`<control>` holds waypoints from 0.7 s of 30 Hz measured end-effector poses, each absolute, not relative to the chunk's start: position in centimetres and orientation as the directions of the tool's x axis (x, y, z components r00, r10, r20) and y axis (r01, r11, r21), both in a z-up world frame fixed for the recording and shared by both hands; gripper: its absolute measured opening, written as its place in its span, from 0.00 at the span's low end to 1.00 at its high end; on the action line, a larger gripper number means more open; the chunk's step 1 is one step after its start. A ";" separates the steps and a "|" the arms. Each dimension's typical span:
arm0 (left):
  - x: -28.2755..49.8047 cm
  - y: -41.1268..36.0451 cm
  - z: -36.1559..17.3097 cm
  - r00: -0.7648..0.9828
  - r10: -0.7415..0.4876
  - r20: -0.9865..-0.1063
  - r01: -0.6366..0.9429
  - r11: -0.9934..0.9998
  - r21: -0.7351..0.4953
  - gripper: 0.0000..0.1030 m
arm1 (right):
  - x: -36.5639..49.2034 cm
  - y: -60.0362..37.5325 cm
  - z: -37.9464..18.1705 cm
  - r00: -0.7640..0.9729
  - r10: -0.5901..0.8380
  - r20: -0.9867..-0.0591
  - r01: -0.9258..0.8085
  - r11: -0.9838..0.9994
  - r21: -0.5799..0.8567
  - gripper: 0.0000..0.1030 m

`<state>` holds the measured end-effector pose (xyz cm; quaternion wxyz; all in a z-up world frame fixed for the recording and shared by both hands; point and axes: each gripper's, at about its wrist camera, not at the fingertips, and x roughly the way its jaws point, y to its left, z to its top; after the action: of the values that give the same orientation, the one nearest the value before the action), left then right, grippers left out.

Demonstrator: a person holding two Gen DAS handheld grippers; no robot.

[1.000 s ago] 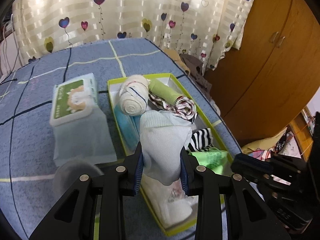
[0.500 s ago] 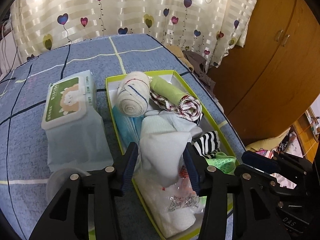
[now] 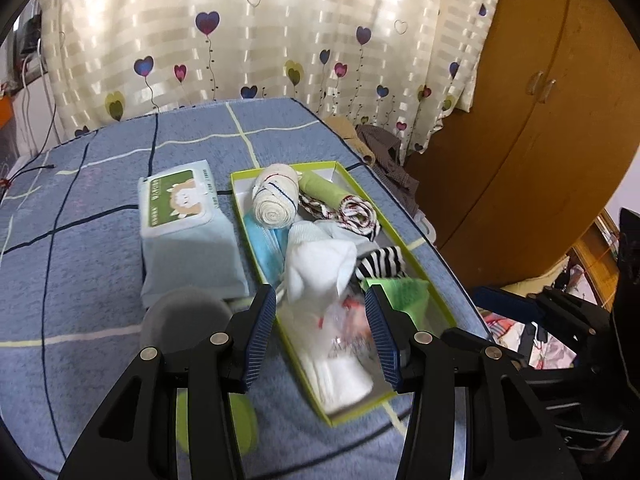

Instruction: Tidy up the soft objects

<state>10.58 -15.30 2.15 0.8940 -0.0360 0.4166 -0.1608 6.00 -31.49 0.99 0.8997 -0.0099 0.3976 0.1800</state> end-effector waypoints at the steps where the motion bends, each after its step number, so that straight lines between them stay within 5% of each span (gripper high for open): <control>1: 10.0 -15.1 2.4 0.606 -0.314 -0.731 0.256 0.947 -0.194 0.47 | 5.6 -31.2 1.1 0.620 0.313 -0.719 -0.333 0.935 0.120 0.53; 21: 3.0 -11.8 3.0 0.664 -0.212 -0.717 0.192 0.975 -0.111 0.47 | 0.9 -26.9 1.3 0.619 0.302 -0.725 -0.368 0.927 0.071 0.65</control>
<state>2.99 -11.82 3.03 0.9122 -0.0131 0.3944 -0.1108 0.85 -26.89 1.32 0.8987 -0.0421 0.3949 0.1863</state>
